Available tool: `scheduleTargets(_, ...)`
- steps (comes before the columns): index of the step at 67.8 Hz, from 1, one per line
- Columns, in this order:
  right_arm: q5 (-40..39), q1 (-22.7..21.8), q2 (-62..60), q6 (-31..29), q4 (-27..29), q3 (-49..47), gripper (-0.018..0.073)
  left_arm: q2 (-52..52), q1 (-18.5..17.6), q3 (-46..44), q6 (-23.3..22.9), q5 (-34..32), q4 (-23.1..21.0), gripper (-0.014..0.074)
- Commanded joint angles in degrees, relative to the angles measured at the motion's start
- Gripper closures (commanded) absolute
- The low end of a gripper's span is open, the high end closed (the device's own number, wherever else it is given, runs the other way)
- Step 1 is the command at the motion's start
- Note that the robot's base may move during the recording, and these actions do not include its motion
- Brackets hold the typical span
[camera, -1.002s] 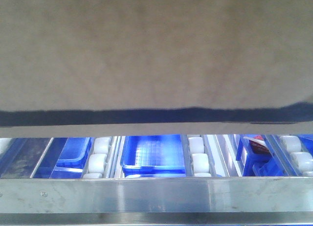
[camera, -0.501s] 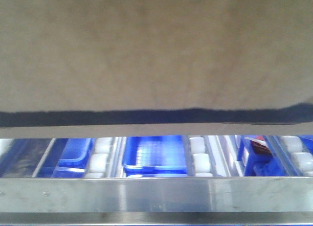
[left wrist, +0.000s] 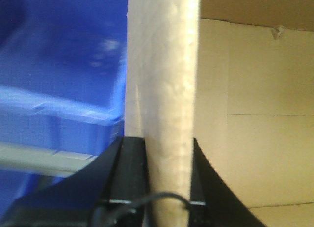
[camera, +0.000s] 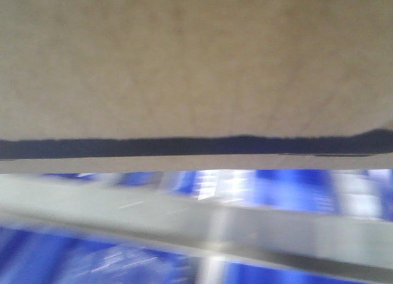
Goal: Grab box from left shelf to table start
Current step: 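Lift the box clear of the shelf edge with both grippers, then hold the box with both grippers while the base turns away from the shelf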
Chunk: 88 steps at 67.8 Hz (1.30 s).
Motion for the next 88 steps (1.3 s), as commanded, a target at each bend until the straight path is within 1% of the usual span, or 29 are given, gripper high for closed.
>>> scheduleTargets(1,-7.86,-0.34,1.22,0.17,-3.54,-1.61,0.0501,0.2,-0.05,-2.29,-1.55,-11.84,-0.18,0.0689)
scheduleTargets(88,-7.86,-0.34,1.22,0.17,-3.54,-1.61,0.0501,0.2,-0.05,-2.29,-1.55,-11.84,-0.18,0.0689)
